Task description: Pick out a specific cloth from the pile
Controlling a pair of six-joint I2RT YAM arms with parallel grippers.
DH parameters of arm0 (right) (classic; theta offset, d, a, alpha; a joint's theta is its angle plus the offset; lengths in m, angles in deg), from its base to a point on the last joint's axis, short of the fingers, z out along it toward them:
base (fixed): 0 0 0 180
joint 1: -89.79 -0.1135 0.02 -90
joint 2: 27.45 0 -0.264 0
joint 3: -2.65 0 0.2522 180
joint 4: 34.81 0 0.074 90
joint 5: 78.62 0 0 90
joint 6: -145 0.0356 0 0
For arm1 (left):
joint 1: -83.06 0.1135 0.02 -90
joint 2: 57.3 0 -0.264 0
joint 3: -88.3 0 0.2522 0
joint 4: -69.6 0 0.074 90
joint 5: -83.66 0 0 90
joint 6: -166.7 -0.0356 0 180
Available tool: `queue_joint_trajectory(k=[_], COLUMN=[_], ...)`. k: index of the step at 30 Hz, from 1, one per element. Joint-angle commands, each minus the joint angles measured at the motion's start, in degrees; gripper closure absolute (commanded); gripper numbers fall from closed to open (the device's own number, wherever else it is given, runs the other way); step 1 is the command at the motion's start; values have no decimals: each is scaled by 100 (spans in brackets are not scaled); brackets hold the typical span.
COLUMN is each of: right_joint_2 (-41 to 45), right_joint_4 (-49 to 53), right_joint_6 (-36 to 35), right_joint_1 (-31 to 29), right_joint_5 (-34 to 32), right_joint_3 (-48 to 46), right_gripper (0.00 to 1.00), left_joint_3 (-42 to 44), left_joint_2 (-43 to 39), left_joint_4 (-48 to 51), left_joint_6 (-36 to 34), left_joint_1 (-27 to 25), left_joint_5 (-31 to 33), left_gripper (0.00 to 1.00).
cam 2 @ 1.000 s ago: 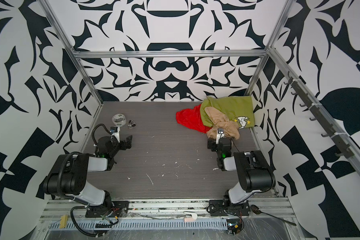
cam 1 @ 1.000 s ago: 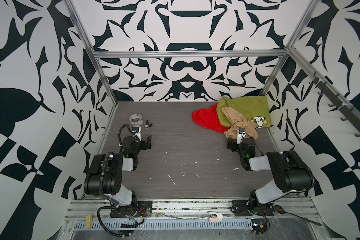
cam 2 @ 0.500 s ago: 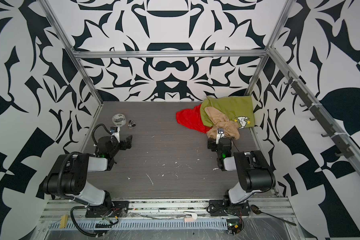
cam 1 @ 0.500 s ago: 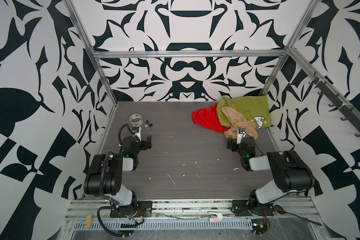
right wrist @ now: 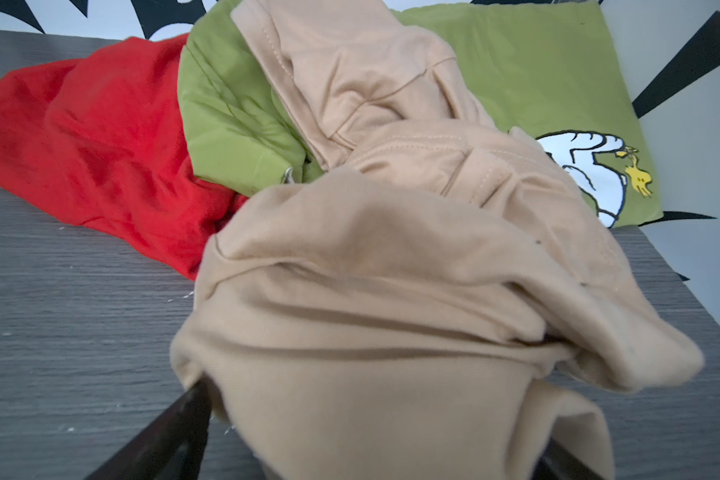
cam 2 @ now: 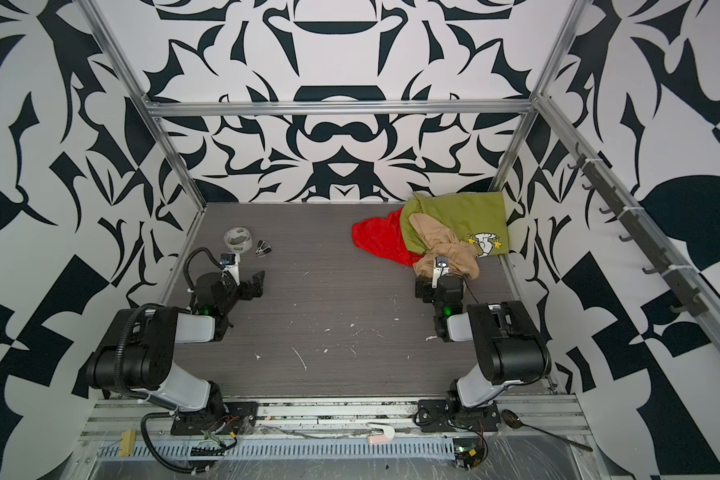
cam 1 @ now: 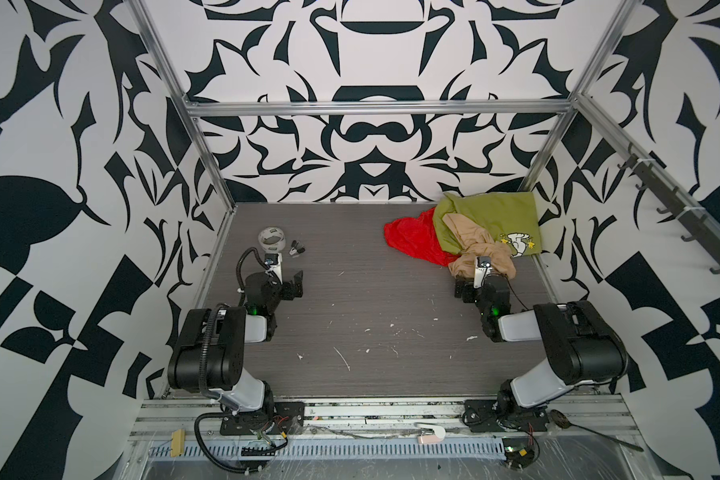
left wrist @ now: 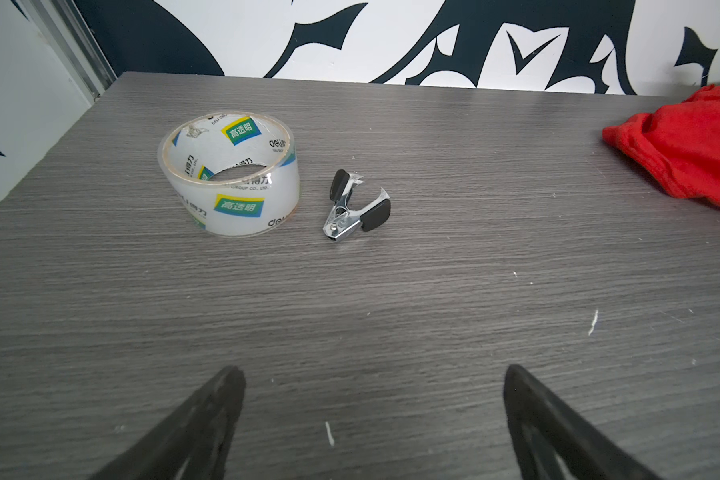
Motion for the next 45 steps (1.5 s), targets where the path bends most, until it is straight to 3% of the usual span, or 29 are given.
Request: queue_joint_trajectory(k=[1,30,34,37,45], right_joint_2=[118,138,140,327,1801], right_joint_4=[-140,-166,-180,-57,1971], right_joint_6=[14,14,19,101,315], right_joint_1=[-25,-26,-32,-40,-39], right_joint_5=[-64,-84,-109,-171,-340], right_joint_3=[99,77,75,94,780], right_gripper=[1,1,1,1,1], left_joint_3=[-80,112,281,154,-1301], left_joint_2=[33,-45,-344,-700,-1646], left_joint_4=[-66,-371,-460,52,3163], left_joint_6=[-58,-47,91,186,662], left_joint_1=[1,-7,-7,-92,-228], left_joint_5=[-51,-179,187,789,1832], left_gripper=[1,1,1,0,1])
